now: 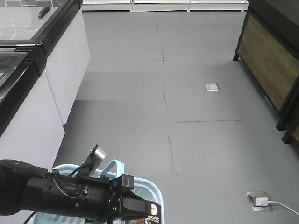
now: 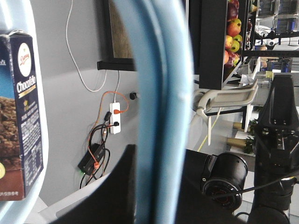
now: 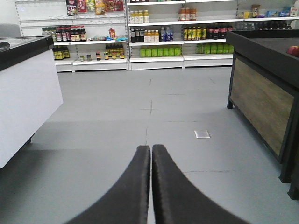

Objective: Left arm holds basket, right arm returns cookies
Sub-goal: 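Drive forward toward the drink shelves holding the basket in the left gripper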

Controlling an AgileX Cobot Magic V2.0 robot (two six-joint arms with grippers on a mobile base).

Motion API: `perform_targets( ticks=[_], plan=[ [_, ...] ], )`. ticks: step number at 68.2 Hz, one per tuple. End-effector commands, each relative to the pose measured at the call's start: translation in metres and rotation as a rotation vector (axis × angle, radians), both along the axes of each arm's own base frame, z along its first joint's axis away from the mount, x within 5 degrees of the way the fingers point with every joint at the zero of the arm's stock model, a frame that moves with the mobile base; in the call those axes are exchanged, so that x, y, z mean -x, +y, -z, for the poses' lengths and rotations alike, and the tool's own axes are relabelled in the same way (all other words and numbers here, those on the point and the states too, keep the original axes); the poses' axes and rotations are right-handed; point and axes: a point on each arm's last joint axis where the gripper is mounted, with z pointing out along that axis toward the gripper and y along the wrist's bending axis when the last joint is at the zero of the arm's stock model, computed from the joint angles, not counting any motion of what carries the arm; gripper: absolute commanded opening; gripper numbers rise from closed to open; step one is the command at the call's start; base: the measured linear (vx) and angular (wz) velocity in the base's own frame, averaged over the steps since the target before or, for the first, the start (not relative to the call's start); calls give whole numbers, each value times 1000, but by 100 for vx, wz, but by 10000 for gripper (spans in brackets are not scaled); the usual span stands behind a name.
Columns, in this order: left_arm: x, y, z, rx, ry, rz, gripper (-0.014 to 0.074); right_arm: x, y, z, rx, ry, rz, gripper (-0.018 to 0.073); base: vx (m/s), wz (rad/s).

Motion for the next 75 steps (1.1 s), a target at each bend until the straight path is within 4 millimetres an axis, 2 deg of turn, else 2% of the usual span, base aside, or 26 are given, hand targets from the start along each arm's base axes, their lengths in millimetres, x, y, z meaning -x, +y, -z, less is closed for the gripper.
perform_targets(
  ticks=[1,34,75],
  plan=[
    [0,-3,-21,104,-28,2,-8,1,0,-7,6,-81,-6,-8,20,7],
    [0,-3,-21,104,-28,2,-8,1,0,-7,6,-81,-6,-8,19,3],
    [0,-3,-21,104,-28,2,-8,1,0,-7,6,-81,-6,-8,17,-18]
  ],
)
